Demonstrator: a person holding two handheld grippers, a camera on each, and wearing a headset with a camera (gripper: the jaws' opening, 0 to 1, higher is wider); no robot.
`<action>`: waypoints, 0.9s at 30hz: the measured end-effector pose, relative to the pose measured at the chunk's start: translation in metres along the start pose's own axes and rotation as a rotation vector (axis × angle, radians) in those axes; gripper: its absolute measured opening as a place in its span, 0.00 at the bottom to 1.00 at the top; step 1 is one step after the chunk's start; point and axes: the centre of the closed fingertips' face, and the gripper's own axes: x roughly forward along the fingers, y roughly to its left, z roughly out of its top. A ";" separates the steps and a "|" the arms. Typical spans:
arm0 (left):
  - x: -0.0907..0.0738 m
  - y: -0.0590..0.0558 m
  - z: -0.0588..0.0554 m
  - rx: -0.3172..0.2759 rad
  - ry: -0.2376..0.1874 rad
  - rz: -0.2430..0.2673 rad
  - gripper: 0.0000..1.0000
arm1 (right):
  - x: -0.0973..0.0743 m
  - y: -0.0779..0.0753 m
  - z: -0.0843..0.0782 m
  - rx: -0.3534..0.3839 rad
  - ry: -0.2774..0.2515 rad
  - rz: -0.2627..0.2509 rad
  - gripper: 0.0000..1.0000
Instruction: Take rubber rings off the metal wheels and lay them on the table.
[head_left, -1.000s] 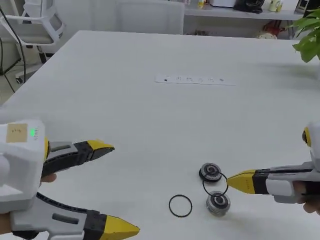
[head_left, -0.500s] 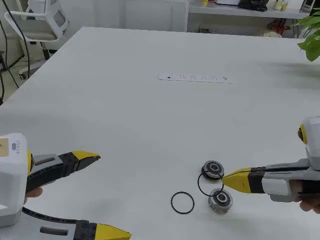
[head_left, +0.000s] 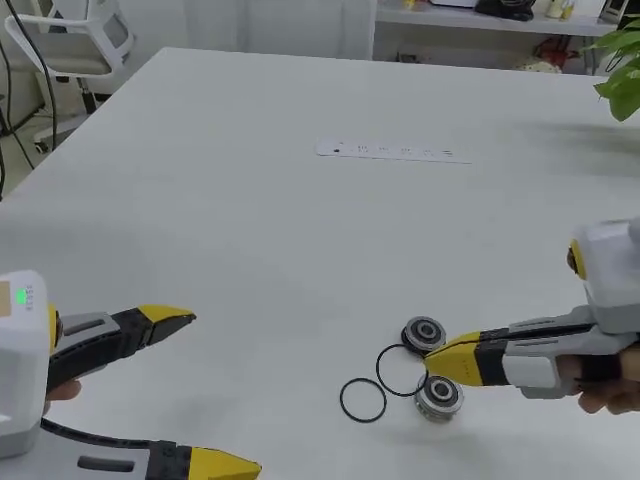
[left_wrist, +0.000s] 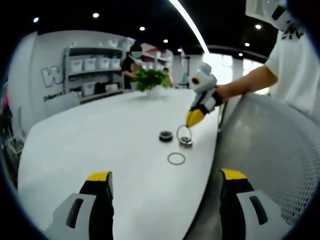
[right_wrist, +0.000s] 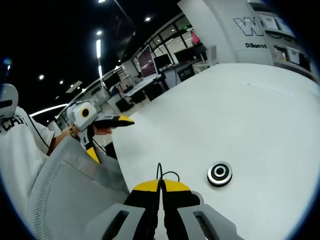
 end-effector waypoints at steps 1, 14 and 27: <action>0.000 0.000 0.000 -0.002 -0.002 0.000 0.89 | 0.000 0.001 0.000 -0.003 0.004 0.003 0.00; -0.002 0.000 0.002 -0.010 -0.012 0.006 0.89 | 0.022 0.006 0.002 -0.042 0.077 0.017 0.00; 0.001 -0.001 0.000 0.002 0.006 -0.014 0.89 | 0.037 0.000 -0.023 -0.001 0.146 -0.002 0.00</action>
